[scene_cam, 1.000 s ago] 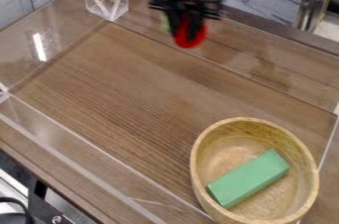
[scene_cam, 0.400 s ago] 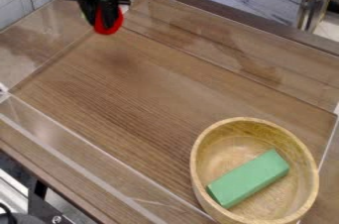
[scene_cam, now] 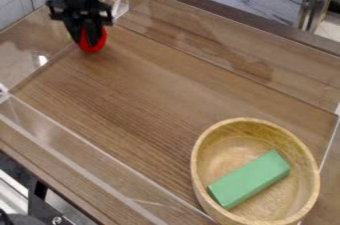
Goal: Move the red fruit to the left
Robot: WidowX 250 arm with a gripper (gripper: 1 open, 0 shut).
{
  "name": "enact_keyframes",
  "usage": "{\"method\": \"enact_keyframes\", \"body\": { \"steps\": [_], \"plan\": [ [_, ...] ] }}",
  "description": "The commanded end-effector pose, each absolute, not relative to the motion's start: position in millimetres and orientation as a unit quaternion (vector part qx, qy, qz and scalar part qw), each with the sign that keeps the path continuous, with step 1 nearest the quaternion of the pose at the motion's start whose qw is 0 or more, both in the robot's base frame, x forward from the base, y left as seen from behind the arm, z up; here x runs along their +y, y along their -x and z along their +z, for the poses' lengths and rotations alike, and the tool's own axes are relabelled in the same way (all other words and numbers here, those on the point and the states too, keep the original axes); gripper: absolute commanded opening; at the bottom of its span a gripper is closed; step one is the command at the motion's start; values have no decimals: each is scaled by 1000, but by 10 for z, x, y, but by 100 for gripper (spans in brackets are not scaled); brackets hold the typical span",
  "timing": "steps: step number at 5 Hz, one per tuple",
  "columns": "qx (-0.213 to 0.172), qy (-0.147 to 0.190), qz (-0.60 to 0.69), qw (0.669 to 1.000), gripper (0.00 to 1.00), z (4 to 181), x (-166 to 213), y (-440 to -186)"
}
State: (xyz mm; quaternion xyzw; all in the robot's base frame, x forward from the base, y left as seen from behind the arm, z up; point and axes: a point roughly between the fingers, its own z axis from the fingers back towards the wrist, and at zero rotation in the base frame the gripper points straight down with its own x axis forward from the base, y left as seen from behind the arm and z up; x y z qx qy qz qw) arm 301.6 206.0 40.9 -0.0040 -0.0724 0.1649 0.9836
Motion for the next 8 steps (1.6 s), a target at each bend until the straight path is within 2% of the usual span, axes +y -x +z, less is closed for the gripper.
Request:
{"method": "enact_keyframes", "body": {
  "steps": [1, 2, 3, 4, 5, 6, 7, 8],
  "plan": [
    [-99, -3, 124, 987, 0, 521, 2188, -3216],
    [-90, 14, 86, 992, 100, 442, 2145, -3310],
    [-83, 31, 87, 992, 0, 313, 2119, -3361],
    [-76, 44, 88, 992, 0, 224, 2085, -3395],
    [-69, 50, 104, 991, 100, 152, 1981, -3374],
    [-62, 58, 122, 989, 0, 142, 1877, -3351],
    [-55, 65, 142, 986, 0, 135, 1948, -3381],
    [-48, 71, 159, 984, 100, 120, 2016, -3406]
  ]
}}
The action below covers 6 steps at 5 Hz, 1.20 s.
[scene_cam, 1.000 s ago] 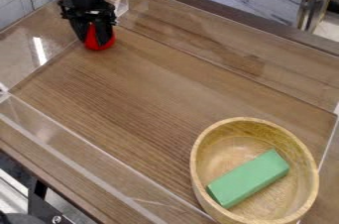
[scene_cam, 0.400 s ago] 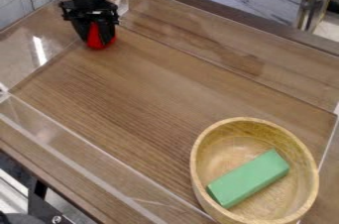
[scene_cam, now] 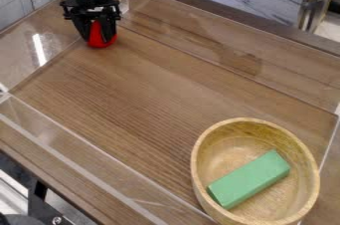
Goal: Move the red fruit to the left
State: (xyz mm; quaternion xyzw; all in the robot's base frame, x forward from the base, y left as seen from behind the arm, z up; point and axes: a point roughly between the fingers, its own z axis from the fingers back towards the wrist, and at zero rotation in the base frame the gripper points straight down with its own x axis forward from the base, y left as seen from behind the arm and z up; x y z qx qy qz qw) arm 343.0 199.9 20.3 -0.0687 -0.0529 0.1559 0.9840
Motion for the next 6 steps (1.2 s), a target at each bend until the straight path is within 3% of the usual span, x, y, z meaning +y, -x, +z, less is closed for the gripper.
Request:
{"method": "enact_keyframes", "body": {
  "steps": [1, 4, 5, 6],
  "plan": [
    [-41, 75, 161, 983, 0, 108, 2074, -3360],
    [-16, 84, 118, 989, 0, 80, 2012, -3258],
    [-11, 92, 134, 987, 100, 73, 1966, -3283],
    [-5, 101, 132, 986, 100, 78, 1985, -3268]
  ]
}}
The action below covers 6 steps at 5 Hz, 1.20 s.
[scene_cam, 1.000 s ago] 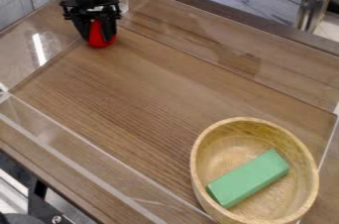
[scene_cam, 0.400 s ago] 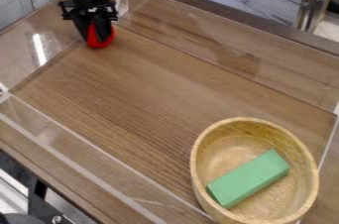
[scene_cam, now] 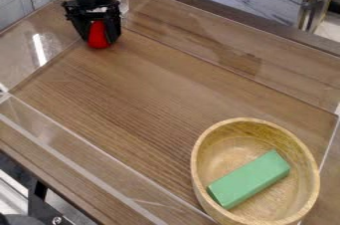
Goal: Move the red fruit to the left
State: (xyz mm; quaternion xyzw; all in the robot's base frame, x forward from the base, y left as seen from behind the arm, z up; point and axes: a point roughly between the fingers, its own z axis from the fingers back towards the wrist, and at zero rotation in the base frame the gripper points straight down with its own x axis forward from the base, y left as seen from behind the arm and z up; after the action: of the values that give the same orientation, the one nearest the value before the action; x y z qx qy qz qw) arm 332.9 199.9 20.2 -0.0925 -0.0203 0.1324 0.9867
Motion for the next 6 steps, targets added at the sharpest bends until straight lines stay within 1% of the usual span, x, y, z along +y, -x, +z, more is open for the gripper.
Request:
{"method": "enact_keyframes", "body": {
  "steps": [1, 3, 5, 6],
  "plan": [
    [-5, 111, 132, 985, 100, 135, 2006, -3245],
    [-9, 129, 152, 980, 100, 285, 2108, -3267],
    [-9, 144, 121, 982, 100, 239, 2105, -3173],
    [-12, 151, 128, 980, 100, 330, 2109, -3047]
  ]
}}
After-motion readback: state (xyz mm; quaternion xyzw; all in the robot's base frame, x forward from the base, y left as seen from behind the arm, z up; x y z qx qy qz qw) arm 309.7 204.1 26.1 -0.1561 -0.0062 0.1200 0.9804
